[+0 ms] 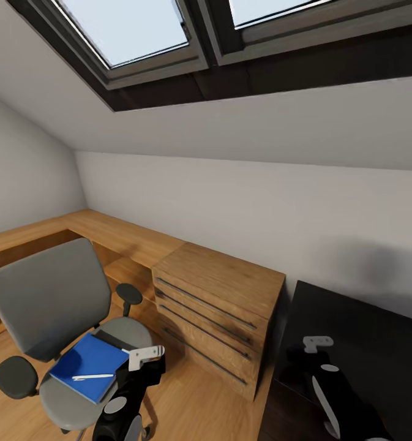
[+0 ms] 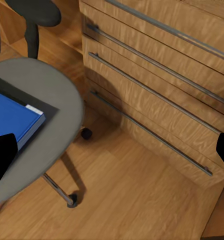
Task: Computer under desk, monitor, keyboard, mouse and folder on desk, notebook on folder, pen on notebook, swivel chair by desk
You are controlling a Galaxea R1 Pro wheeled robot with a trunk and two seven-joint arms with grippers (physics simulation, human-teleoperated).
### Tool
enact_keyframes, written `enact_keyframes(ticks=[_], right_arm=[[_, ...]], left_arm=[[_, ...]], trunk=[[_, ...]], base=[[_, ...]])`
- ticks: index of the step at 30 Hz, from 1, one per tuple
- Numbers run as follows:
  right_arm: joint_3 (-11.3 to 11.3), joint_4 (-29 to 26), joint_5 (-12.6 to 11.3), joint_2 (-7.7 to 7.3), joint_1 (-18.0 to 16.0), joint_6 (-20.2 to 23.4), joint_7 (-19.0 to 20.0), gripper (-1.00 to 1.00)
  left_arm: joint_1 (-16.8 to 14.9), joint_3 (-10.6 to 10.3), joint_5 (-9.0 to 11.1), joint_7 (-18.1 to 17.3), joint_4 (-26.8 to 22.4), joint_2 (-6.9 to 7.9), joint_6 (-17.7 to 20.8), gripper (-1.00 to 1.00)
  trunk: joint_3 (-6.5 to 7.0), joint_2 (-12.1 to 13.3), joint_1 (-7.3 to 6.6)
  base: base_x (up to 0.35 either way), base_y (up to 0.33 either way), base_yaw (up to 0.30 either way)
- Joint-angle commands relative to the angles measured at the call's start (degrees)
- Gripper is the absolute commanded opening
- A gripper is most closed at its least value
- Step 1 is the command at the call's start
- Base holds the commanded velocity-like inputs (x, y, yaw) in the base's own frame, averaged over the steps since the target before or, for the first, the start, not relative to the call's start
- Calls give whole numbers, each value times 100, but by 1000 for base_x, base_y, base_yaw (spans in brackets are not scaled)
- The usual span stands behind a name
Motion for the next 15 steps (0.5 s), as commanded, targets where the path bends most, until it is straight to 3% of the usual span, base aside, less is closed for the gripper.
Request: enact_keyframes(ticks=[1,7,15], right_arm=[[-1,19,48,-1,-12,35,-1,-100],[0,466,48,-51,-265,27,-1,-100],[1,549,48,-58,-330,27,-1,-100]], left_arm=[[-4,-11,60,51,-8,2,17,100],[-6,-5,60,51,-7,2,18,100],[-5,-4,54,53,-7,2,11,100]], trunk=[[-8,-5,1],[-8,-5,1],[-8,-5,1]], base=[[4,-1,0],[1,0,0],[0,0,0]])
